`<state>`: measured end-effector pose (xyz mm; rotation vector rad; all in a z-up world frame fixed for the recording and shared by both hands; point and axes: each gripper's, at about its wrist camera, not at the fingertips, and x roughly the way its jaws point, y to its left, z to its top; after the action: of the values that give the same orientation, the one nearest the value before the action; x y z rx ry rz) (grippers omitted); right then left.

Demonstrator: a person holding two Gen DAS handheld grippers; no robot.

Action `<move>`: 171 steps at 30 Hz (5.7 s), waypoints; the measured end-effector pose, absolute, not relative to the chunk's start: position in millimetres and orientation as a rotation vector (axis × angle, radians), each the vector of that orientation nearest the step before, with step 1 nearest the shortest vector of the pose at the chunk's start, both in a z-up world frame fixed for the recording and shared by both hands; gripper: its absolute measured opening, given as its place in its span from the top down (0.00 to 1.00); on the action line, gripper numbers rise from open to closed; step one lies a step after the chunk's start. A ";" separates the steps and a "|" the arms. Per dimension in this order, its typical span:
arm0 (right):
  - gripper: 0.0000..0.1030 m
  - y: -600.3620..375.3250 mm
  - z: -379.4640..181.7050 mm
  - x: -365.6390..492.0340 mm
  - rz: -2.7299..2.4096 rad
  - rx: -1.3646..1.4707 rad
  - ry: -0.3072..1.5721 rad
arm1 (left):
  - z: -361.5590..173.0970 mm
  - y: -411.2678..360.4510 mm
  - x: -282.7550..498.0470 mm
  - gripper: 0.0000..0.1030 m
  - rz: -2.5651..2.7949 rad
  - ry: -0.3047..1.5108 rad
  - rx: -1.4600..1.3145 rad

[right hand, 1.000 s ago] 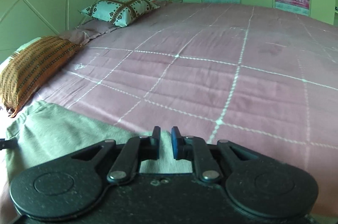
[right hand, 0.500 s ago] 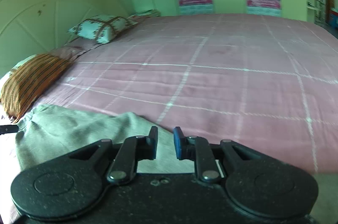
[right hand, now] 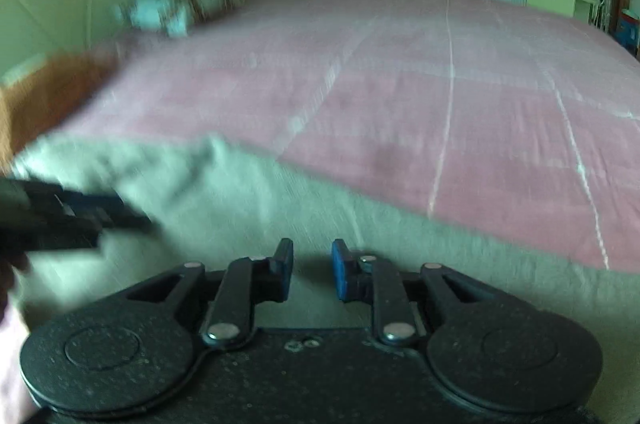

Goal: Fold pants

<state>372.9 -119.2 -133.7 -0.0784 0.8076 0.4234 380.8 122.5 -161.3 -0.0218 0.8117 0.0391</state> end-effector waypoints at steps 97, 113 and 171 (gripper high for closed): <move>0.69 -549.0 -175.4 184.4 -0.121 1.083 0.514 | -158.7 -179.2 309.9 0.24 -0.189 0.803 -0.038; 0.86 -544.1 -176.6 206.2 -0.149 1.013 0.555 | -166.8 -193.7 303.3 0.16 -0.143 0.767 0.040; 0.73 -286.8 -130.8 257.0 0.277 0.619 0.673 | -167.4 57.9 298.8 0.53 -0.065 0.848 -0.428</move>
<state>257.0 -286.8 -130.8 0.6190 0.6733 0.2767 298.8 57.9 -167.4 -0.4280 0.8476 -0.0654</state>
